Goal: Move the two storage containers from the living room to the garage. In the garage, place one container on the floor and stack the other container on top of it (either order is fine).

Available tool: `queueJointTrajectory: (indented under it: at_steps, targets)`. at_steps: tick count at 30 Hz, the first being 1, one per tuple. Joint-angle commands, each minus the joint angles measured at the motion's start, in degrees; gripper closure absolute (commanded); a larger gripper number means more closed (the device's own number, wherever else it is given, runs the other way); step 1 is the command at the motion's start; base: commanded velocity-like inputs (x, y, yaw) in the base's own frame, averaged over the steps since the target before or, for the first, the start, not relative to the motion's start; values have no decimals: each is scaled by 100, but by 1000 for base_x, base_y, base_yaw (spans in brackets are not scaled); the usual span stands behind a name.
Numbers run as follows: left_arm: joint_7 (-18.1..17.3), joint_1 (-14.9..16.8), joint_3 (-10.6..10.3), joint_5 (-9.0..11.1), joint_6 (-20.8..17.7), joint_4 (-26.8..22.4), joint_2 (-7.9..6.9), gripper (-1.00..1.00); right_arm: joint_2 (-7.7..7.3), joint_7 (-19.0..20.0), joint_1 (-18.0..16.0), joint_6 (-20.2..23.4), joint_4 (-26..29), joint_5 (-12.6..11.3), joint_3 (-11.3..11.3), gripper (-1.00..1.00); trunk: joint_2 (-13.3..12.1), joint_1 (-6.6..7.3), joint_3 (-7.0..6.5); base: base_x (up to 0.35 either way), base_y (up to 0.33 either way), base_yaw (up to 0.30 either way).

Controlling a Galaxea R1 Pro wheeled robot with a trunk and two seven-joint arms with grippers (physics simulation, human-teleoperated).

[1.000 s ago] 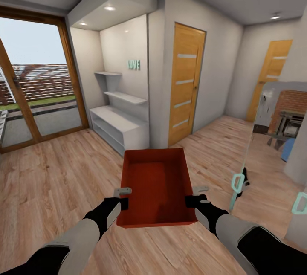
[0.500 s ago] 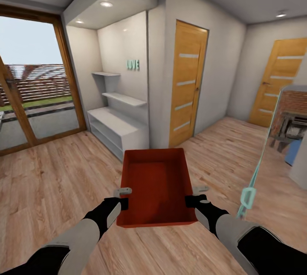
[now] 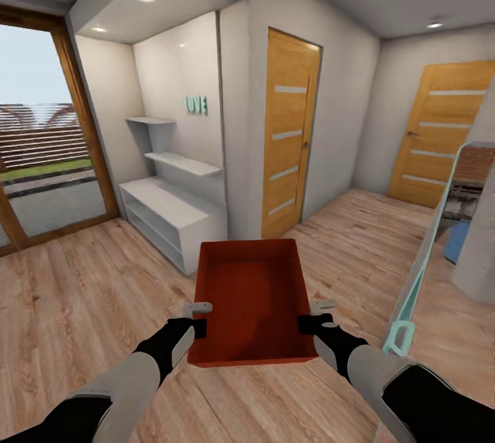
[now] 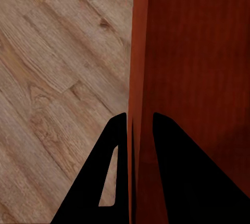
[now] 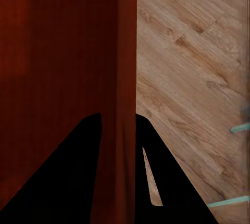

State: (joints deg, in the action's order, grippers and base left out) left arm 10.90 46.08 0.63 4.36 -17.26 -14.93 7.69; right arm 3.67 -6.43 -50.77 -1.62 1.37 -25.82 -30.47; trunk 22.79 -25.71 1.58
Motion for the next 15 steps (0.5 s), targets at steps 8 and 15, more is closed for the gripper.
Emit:
queueJointTrajectory:
  at_steps: [8, 15]
  targets:
    - [105, 1, -11, -172, -23, -36, -5, 100, 2, -21, -7, -31, -146, -107, 102, 100, 13, -7, 12, 328, 0, -143]
    - [105, 2, -11, -172, -30, -36, -5, 100, -5, -16, -5, -31, -146, -107, 102, 100, 13, -7, 12, 328, 0, -6]
